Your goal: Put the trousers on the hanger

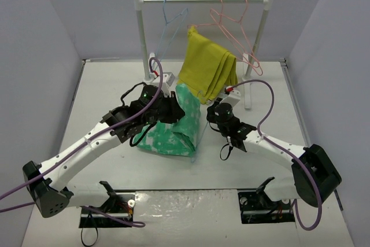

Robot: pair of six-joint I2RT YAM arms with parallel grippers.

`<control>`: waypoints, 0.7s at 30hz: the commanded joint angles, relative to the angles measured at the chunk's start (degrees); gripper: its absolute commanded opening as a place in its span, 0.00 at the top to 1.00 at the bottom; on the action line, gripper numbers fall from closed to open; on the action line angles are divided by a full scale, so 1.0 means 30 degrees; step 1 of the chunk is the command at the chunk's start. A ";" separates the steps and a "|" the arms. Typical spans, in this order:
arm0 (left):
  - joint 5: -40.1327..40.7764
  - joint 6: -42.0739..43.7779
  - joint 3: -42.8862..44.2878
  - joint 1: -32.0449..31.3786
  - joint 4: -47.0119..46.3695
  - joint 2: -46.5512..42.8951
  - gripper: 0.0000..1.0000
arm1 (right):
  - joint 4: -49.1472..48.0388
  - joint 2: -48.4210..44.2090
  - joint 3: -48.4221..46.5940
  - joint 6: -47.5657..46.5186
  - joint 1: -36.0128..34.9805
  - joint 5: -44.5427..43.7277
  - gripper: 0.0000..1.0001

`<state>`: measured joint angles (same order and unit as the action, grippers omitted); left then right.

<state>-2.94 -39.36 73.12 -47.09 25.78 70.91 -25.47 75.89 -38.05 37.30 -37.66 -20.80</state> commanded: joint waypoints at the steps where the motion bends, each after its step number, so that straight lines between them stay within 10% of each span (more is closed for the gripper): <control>1: 0.0397 0.0463 0.2751 0.0140 -0.2236 -0.0552 1.00 | 0.0961 -0.0161 0.0584 -0.1036 0.0393 -0.1593 1.00; 21: 0.0073 0.1797 -0.0411 0.3043 -0.2488 -0.1986 1.00 | 0.2705 -0.1524 0.0966 -0.2164 0.1508 -0.2267 1.00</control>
<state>-3.57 -36.44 71.77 -41.20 28.26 69.17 -24.29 73.70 -36.20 36.94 -35.17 -20.79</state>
